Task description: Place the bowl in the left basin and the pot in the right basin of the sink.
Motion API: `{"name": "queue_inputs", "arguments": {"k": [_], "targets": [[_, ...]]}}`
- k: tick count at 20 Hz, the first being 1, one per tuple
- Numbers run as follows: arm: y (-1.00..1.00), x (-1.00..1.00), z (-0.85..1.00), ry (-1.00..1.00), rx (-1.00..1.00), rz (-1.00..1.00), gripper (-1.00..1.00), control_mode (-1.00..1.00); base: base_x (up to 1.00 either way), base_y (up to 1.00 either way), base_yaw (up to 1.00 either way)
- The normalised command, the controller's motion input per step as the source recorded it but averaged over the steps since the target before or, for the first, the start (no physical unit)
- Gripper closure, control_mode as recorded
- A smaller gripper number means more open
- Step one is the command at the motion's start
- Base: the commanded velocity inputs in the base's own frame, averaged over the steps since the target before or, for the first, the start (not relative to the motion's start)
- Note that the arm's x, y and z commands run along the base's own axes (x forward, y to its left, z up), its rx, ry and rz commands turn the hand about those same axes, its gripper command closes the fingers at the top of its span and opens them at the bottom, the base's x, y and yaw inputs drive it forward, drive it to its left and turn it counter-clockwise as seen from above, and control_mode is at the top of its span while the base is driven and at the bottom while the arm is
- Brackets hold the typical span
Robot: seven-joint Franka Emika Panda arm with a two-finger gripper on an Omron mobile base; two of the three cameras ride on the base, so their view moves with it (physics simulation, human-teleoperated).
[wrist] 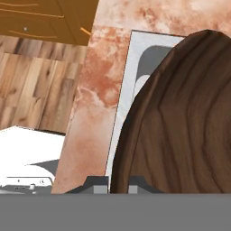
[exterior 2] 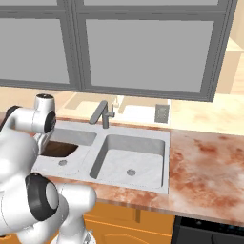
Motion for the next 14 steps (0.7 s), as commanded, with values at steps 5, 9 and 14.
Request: {"name": "queue_inputs", "arguments": {"k": [5, 9, 14], "targets": [[0.04, 0.21, -0.20, 0.00, -0.07, 0.00, 1.00, -1.00, 0.00, 0.00, 0.00], [0.05, 0.17, -0.17, 0.00, -0.02, 0.00, 1.00, -1.00, 0.00, 0.00, 0.00], [0.10, 0.26, -0.19, 0.00, -0.01, 0.00, 1.00, -1.00, 0.00, 0.00, 0.00]]}}
